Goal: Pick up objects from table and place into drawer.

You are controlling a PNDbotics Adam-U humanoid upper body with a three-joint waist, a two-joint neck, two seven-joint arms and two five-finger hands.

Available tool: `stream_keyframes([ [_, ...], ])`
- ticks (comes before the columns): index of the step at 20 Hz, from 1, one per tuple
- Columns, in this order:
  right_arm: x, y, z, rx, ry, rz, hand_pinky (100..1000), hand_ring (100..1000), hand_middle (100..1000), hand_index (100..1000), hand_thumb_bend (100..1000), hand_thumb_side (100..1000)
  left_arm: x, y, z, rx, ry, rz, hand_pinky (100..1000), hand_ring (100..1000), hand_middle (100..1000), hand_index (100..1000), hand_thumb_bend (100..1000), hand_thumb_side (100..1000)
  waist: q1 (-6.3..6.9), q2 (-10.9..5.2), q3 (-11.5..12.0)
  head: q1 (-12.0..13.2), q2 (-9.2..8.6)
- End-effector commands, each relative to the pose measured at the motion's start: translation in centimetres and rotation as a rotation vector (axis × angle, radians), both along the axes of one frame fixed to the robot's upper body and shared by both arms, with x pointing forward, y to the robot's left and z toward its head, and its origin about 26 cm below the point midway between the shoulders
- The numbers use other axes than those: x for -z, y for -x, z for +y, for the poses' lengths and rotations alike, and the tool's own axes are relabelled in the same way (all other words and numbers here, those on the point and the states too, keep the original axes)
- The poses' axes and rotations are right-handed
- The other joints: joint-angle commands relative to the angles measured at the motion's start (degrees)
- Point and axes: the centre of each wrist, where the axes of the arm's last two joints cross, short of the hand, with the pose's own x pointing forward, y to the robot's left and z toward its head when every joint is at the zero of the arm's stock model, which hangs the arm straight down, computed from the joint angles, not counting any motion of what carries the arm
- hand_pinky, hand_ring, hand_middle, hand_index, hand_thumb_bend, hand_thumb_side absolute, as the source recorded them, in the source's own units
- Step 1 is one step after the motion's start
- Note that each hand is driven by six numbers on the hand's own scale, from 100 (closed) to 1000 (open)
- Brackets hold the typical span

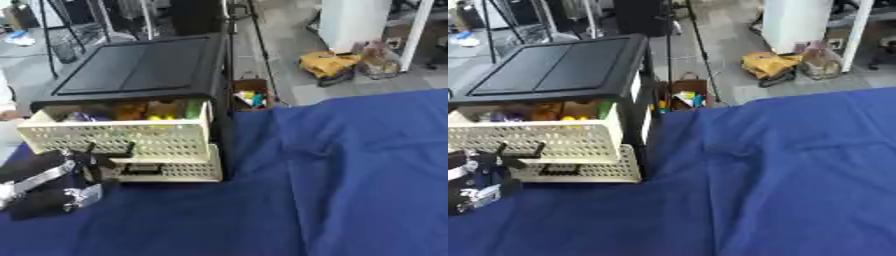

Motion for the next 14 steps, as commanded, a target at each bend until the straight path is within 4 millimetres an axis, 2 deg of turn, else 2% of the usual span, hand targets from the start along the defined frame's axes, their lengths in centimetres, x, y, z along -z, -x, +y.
stream_keyframes([
  [1, -0.80, 0.63, 0.14, -0.009, 0.009, -0.032, 658, 682, 571, 702, 315, 820, -1.20, -0.22, 0.70, -0.019, -0.005, -0.032, 221, 519, 681, 909, 346, 1000, -0.10, -0.79, 0.0, 0.2, -0.74],
  [14, -0.81, 0.63, 0.14, -0.010, 0.011, -0.030, 659, 681, 569, 702, 318, 819, -1.26, -0.92, 1.19, -0.026, 0.024, -0.031, 217, 517, 679, 910, 356, 1000, 0.13, -0.36, -0.5, 0.3, -1.16],
])
